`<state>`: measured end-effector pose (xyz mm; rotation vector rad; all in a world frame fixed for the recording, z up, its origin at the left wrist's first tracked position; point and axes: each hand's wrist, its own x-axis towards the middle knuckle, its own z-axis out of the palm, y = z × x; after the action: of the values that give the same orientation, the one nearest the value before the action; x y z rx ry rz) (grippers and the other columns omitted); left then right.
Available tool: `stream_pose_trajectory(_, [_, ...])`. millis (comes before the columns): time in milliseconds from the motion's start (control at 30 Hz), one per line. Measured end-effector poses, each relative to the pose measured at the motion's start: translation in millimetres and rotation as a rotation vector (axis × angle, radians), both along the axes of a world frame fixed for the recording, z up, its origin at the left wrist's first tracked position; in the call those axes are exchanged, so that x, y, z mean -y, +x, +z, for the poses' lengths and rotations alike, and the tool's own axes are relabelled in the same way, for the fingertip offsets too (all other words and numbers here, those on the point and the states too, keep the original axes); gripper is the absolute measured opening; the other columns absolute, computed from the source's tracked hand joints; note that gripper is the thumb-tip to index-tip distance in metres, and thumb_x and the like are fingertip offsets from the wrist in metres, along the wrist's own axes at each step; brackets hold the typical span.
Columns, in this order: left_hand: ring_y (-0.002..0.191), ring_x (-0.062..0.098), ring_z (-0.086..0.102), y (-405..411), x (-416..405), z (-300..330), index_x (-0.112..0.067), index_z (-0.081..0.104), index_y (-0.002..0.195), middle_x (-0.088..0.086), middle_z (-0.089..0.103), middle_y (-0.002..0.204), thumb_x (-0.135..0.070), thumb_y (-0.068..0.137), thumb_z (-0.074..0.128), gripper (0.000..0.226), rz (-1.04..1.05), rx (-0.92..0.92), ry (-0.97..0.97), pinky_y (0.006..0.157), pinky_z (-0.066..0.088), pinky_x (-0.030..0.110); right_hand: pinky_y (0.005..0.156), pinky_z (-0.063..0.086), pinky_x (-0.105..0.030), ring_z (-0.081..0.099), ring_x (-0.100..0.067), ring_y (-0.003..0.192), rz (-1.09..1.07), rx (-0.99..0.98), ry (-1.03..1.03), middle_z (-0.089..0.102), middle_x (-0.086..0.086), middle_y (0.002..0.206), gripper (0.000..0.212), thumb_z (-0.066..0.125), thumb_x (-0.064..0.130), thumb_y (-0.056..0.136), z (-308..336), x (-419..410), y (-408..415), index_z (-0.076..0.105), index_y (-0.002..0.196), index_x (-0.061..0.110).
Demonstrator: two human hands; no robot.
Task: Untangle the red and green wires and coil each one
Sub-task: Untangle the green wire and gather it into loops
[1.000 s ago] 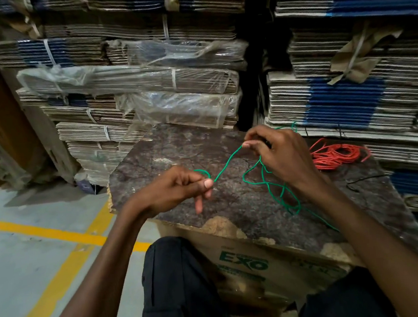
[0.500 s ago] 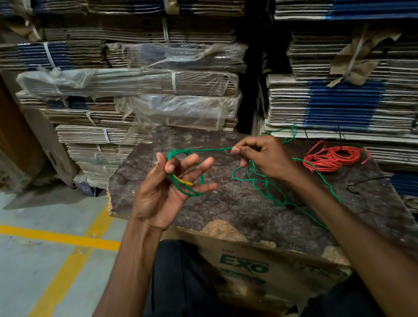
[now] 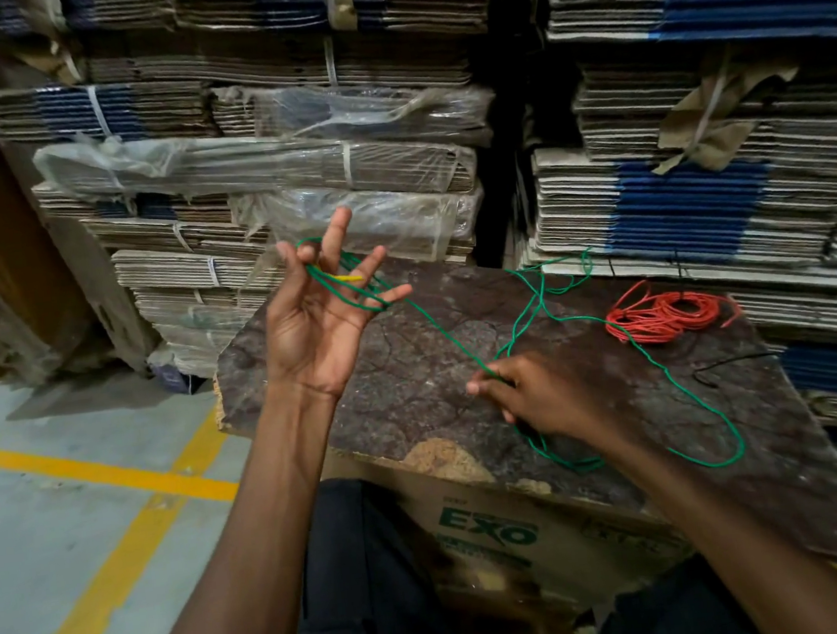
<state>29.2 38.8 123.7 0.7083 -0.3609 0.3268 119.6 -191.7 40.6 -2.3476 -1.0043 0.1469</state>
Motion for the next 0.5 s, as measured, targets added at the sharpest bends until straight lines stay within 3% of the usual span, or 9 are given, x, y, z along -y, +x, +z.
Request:
stream_pose_trajectory(33, [0.117, 0.039, 0.05, 5, 1, 0, -0.026, 0.069, 0.074, -0.003, 0.055, 0.14, -0.042, 0.081, 0.064, 0.018, 0.009, -0.004, -0.015, 0.087, 0.044, 0.071, 0.057, 0.042, -0.027, 0.06, -0.004, 0.055, 0.02, 0.101, -0.057, 0.067, -0.001, 0.062, 0.022, 0.054, 0.045, 0.095, 2, 0, -7, 0.064, 0.081, 0.031])
stream_pose_trajectory(133, [0.1, 0.024, 0.054, 18, 4, 0, -0.026, 0.069, 0.073, -0.009, 0.057, 0.133, -0.041, 0.085, 0.058, 0.022, 0.132, -0.092, -0.013, 0.081, 0.052, 0.056, 0.064, 0.04, -0.03, 0.066, -0.022, 0.086, 0.058, 0.32, -0.08, 0.072, -0.002, 0.085, 0.02, 0.052, 0.04, 0.096, 4, -4, -16, 0.065, 0.102, 0.025])
stream_pose_trajectory(200, [0.11, 0.016, 0.057, 21, 10, -1, -0.023, 0.073, 0.077, -0.004, 0.056, 0.138, -0.035, 0.088, 0.064, 0.019, 0.247, -0.117, 0.074, 0.082, 0.047, 0.036, 0.063, 0.042, -0.033, 0.065, -0.027, 0.087, 0.065, 0.355, -0.033, 0.071, -0.002, 0.086, 0.02, 0.049, 0.037, 0.096, 4, -3, -16, 0.063, 0.1, 0.023])
stream_pose_trajectory(267, [0.131, 0.006, 0.044, 22, 13, -3, -0.021, 0.072, 0.075, 0.011, 0.039, 0.151, -0.023, 0.095, 0.055, 0.027, 0.405, -0.106, 0.362, 0.091, 0.04, 0.019, 0.063, 0.043, -0.036, 0.063, -0.03, 0.082, 0.061, 0.406, 0.022, 0.068, -0.003, 0.08, 0.022, 0.046, 0.035, 0.094, 6, 1, -14, 0.062, 0.091, 0.02])
stream_pose_trajectory(300, [0.136, 0.003, 0.038, 21, 12, -6, -0.019, 0.069, 0.074, 0.011, 0.034, 0.153, -0.019, 0.097, 0.051, 0.029, 0.478, -0.077, 0.577, 0.103, 0.035, 0.02, 0.064, 0.04, -0.036, 0.062, -0.03, 0.079, 0.054, 0.442, 0.059, 0.067, -0.004, 0.078, 0.02, 0.048, 0.032, 0.094, 9, 2, -15, 0.063, 0.088, 0.019])
stream_pose_trajectory(367, [0.141, 0.004, 0.032, 22, 6, -14, -0.009, 0.065, 0.074, -0.001, 0.045, 0.144, -0.017, 0.097, 0.052, 0.027, 0.581, -0.035, 1.013, 0.122, 0.01, 0.043, 0.066, 0.036, -0.031, 0.059, -0.027, 0.077, 0.045, 0.485, 0.133, 0.065, -0.005, 0.078, 0.016, 0.054, 0.025, 0.092, 15, 3, -18, 0.065, 0.086, 0.015])
stream_pose_trajectory(433, [0.139, 0.008, 0.037, 23, -4, -25, -0.01, 0.065, 0.073, -0.001, 0.064, 0.126, -0.023, 0.095, 0.055, 0.027, 0.645, 0.002, 1.335, 0.118, -0.007, 0.058, 0.07, 0.04, -0.031, 0.059, -0.023, 0.081, 0.044, 0.459, 0.192, 0.067, -0.003, 0.082, 0.016, 0.056, 0.023, 0.091, 23, 3, -22, 0.069, 0.091, 0.013])
stream_pose_trajectory(500, [0.131, 0.01, 0.048, 20, -12, -35, -0.02, 0.064, 0.073, 0.004, 0.074, 0.098, -0.031, 0.095, 0.053, 0.027, 0.659, 0.004, 1.514, 0.116, -0.009, 0.059, 0.073, 0.044, -0.031, 0.06, -0.021, 0.083, 0.039, 0.447, 0.246, 0.069, 0.0, 0.086, 0.016, 0.057, 0.023, 0.09, 32, 2, -26, 0.07, 0.092, 0.013])
